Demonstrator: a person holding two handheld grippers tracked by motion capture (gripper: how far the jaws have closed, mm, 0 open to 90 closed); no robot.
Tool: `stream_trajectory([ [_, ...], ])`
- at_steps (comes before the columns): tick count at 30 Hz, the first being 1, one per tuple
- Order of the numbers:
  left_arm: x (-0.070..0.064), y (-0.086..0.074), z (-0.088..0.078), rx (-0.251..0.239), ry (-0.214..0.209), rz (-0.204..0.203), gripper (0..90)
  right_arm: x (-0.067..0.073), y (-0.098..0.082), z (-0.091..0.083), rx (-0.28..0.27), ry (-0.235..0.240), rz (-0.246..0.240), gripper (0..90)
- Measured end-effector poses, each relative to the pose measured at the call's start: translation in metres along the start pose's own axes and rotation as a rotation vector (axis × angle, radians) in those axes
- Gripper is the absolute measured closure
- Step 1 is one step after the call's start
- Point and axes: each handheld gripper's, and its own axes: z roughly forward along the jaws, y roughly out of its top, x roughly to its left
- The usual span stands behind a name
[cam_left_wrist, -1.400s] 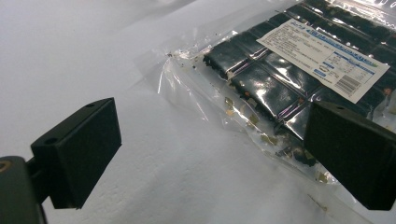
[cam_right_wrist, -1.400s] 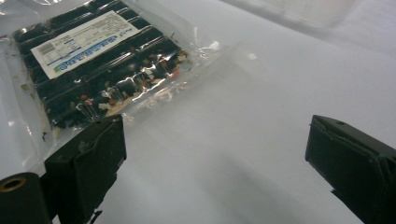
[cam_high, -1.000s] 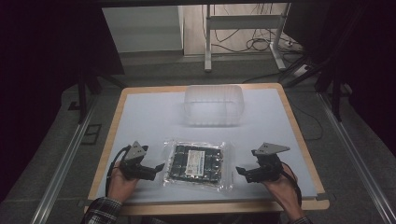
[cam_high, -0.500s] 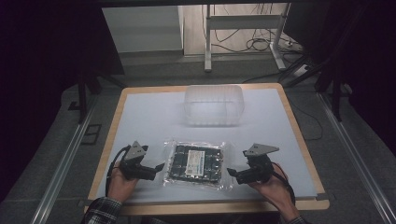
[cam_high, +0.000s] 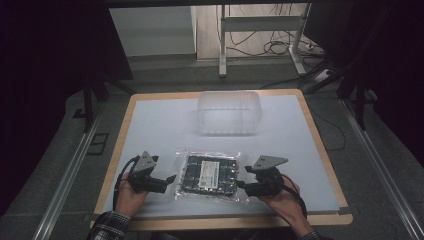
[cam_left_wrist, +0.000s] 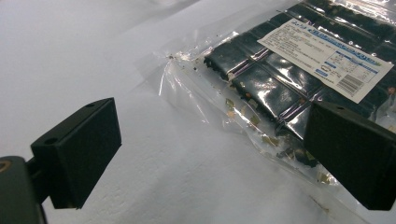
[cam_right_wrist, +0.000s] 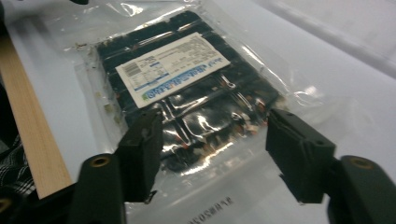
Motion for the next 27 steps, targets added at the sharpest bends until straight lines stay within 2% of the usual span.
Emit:
stream_trajectory([
  [3,0.000,0.000,0.000,0.002,0.004,0.002,3.8,0.007,0.003,0.005,0.018,0.019,-0.033,50.0],
  [6,0.000,0.000,0.000,0.003,0.007,0.005,3.6,0.010,0.004,0.009,0.032,0.030,-0.046,55.0],
  [8,0.000,0.000,0.001,0.011,0.009,0.010,3.5,0.014,0.005,0.012,0.047,0.053,-0.060,64.0],
  [9,0.000,0.000,0.001,0.011,0.009,0.010,3.4,0.014,0.005,0.012,0.047,0.053,-0.060,64.0],
  [13,-0.001,0.000,0.001,0.014,0.011,0.014,3.4,0.021,0.006,0.016,0.063,0.094,-0.074,78.3],
  [14,-0.001,0.000,0.001,0.013,0.011,0.014,3.4,0.025,0.006,0.019,0.081,0.109,-0.080,85.0],
  [15,-0.001,0.000,0.001,0.013,0.012,0.015,3.4,0.025,0.006,0.019,0.081,0.109,-0.080,85.0],
  [16,-0.001,0.000,0.001,0.014,0.013,0.015,3.4,0.028,0.005,0.022,0.092,0.122,-0.095,89.1],
  [21,-0.001,0.000,0.001,0.015,0.014,0.015,3.4,0.033,0.005,0.026,0.118,0.138,-0.108,89.3],
  [27,-0.001,0.000,0.001,0.015,0.015,0.015,3.4,0.035,0.000,0.031,0.147,0.181,-0.114,89.3],
])
